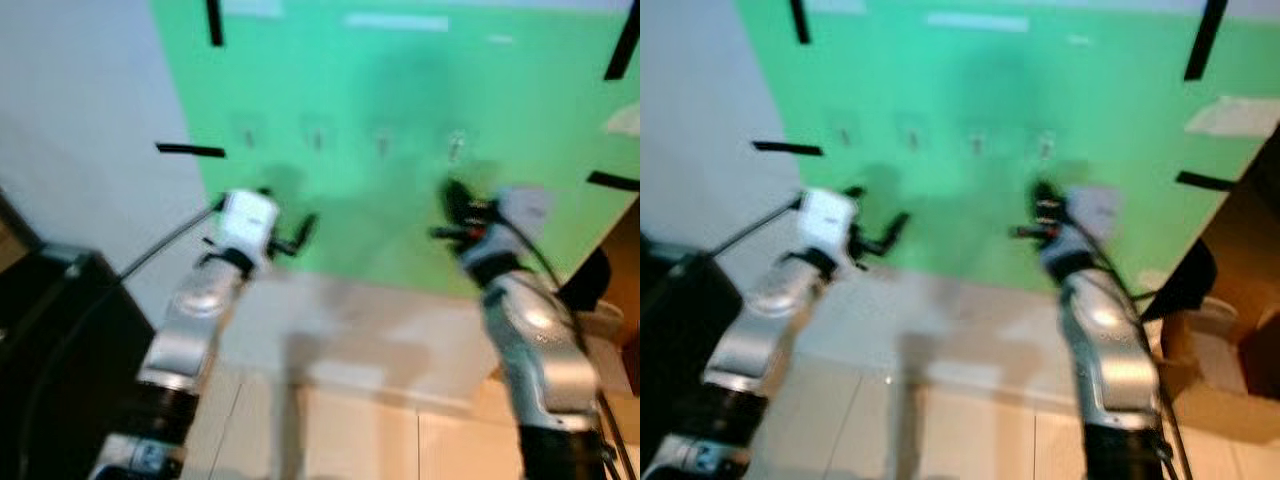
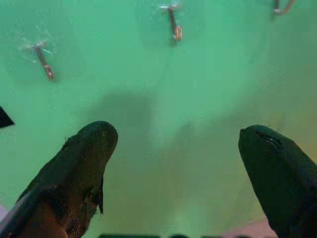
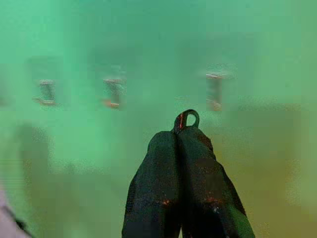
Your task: Hang keys on a hook
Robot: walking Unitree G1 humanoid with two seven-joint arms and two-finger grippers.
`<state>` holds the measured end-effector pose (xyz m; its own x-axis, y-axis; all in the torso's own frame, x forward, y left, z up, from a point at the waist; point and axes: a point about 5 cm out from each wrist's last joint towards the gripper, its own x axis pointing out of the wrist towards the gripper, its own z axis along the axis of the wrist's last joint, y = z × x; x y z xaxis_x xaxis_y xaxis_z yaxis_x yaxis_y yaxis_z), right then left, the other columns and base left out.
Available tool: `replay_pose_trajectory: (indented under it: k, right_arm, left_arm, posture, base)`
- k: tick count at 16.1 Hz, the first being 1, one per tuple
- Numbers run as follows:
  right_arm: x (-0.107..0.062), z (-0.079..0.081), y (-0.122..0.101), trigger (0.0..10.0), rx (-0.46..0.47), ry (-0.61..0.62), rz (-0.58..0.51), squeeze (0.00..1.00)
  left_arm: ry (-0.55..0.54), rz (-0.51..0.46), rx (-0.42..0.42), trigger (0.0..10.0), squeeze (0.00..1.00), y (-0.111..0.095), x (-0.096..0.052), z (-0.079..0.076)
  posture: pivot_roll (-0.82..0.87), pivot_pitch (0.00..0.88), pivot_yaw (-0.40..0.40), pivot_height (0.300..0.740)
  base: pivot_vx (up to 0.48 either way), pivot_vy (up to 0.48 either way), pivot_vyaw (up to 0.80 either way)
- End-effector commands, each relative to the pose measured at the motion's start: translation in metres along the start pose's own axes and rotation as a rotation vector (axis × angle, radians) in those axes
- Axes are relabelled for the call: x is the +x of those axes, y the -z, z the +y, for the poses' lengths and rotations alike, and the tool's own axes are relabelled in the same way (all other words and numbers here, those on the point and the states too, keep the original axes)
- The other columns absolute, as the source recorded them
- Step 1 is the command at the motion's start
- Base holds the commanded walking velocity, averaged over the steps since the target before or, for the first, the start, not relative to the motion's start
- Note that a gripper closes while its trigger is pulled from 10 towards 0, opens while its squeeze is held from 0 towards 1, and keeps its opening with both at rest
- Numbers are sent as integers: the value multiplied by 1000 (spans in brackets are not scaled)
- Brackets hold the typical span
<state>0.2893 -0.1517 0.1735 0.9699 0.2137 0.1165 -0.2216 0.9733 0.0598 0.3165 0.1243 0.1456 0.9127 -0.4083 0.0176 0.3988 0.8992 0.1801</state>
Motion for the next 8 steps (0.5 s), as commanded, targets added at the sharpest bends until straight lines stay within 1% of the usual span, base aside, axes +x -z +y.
replay_pose_trajectory:
  k: [1,2,3,4,5,8]
  right_arm:
    - [-2,-5,-3,10000,-46,3,0,0]
    - [-1,-5,-3,10000,-52,4,-2,0]
    - [-1,-6,-3,10000,-45,10,-8,0]
    - [-1,-8,-5,10000,5,24,-21,0]
    - [-2,-11,-5,10000,27,28,-22,0]
    - [-5,-15,-4,10000,31,18,-18,0]
  left_arm:
    - [19,-14,4,10000,51,-3,3,-6]
    - [21,-16,5,10000,51,-4,3,-6]
    - [22,-16,6,10000,55,-4,3,-6]
    - [26,-17,9,10000,47,-4,3,-6]
    - [39,-18,16,10000,47,-5,4,-8]
    - [109,-38,1,10000,35,-8,5,-12]
  posture:
    - [-126,0,28,740]
    - [-124,0,27,740]
    - [-125,0,27,740]
    - [-127,0,29,740]
    - [-127,0,29,740]
    - [-130,0,30,740]
  base:
    - [311,0,0]
    - [304,0,594]
    - [307,0,0]
    - [300,0,0]
    - [262,0,0]
    - [0,0,0]
